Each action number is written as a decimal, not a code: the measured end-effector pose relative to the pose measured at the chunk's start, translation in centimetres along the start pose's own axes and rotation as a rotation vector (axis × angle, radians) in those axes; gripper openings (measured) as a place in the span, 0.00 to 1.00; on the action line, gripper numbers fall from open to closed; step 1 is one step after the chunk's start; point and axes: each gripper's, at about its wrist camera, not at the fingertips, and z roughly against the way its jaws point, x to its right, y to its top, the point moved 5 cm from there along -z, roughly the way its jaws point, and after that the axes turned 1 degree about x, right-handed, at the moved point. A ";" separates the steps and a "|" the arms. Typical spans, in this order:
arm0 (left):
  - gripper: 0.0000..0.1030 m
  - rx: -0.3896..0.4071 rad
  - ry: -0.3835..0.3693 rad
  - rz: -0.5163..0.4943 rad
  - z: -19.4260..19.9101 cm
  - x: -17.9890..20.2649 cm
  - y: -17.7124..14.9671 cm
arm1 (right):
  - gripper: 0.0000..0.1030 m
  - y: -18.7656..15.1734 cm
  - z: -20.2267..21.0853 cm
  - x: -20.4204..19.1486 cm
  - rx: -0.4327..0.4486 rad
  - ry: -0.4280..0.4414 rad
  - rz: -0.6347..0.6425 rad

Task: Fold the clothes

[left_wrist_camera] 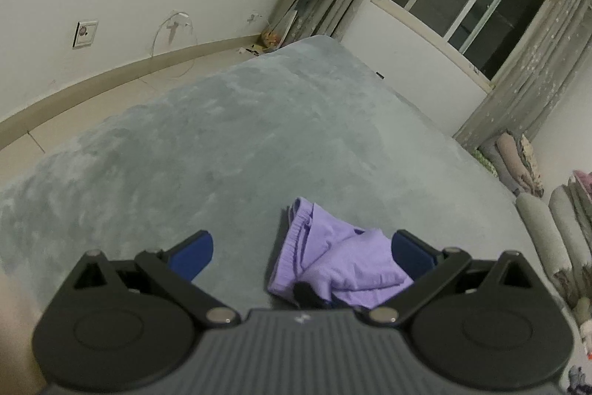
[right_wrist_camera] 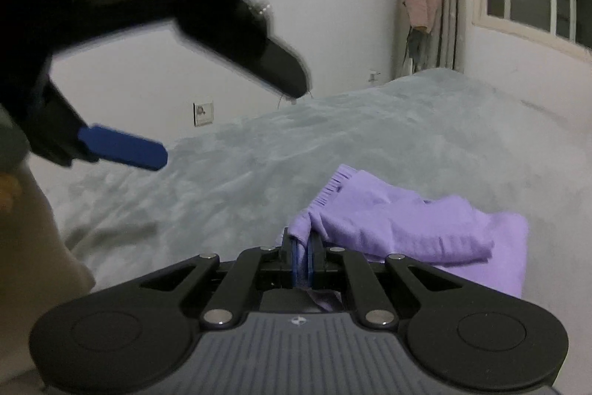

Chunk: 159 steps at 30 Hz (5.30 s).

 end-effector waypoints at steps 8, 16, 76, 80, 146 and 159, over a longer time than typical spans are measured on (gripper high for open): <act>1.00 -0.024 0.020 -0.067 -1.2 0.9 -0.9 | 0.58 -0.2 5.8 5.5 0.025 0.198 -0.290; 0.97 -0.022 0.100 -0.382 -3.0 4.6 -3.9 | 0.57 -0.1 2.0 15.6 -0.074 0.198 -0.734; 0.91 -0.035 0.173 -0.113 -6.4 0.8 -4.8 | 0.63 2.2 5.5 14.8 -0.095 0.097 -0.541; 0.65 -0.017 0.146 -0.052 -6.1 0.4 -4.7 | 0.63 -2.9 7.9 15.9 -0.148 0.125 -0.646; 0.77 -0.273 -0.201 -0.074 -6.6 8.3 -11.8 | 0.61 -12.1 19.1 21.8 -0.152 0.076 -0.848; 0.15 -0.192 -0.331 -0.129 -3.0 12.6 -10.7 | 0.14 -5.9 23.0 16.6 0.003 -0.014 -0.560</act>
